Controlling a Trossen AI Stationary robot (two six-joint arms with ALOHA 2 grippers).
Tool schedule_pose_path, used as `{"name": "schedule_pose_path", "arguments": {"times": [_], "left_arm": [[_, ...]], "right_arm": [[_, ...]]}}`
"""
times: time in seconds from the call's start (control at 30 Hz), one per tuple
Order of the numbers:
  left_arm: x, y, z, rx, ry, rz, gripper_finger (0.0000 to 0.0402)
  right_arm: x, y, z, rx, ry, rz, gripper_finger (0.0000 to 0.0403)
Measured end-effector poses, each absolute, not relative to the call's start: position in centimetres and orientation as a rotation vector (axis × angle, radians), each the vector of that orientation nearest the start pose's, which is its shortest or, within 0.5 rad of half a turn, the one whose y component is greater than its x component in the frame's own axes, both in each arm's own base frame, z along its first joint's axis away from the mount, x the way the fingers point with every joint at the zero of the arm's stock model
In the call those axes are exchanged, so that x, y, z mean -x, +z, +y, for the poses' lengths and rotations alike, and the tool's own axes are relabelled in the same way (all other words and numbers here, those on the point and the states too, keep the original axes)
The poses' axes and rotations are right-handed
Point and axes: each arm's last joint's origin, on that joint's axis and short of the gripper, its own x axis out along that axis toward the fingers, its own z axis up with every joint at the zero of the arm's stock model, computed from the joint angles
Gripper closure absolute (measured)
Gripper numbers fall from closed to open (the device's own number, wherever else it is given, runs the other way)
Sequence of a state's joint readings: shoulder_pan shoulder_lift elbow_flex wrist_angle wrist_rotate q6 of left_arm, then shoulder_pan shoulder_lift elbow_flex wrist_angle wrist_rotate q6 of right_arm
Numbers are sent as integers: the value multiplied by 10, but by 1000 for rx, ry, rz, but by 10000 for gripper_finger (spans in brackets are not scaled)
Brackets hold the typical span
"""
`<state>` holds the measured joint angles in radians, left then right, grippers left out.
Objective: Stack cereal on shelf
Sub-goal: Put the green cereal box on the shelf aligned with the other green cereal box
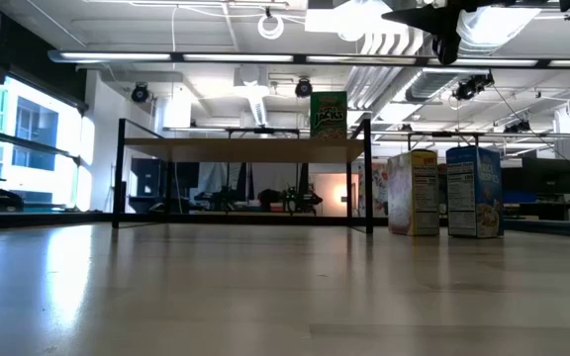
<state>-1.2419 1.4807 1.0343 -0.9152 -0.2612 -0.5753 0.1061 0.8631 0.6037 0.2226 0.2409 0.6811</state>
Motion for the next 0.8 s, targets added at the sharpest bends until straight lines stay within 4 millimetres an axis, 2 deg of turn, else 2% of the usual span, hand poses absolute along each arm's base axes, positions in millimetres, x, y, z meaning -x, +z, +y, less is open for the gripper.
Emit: {"name": "schedule_pose_path", "arguments": {"times": [0.13,0.37,0.6,0.8], "left_arm": [[-92,218,-245,-490,-468,1166,150],[-92,222,-248,-413,-474,1181,222],[-88,261,-251,-221,-602,1204,270],[-86,323,-236,-19,-700,1138,268]], "right_arm": [[-196,296,14,-668,-142,-11,206],[-196,296,14,-666,-142,-10,206],[-196,296,14,-673,-135,-9,206],[-196,296,14,-673,-134,-9,206]]}}
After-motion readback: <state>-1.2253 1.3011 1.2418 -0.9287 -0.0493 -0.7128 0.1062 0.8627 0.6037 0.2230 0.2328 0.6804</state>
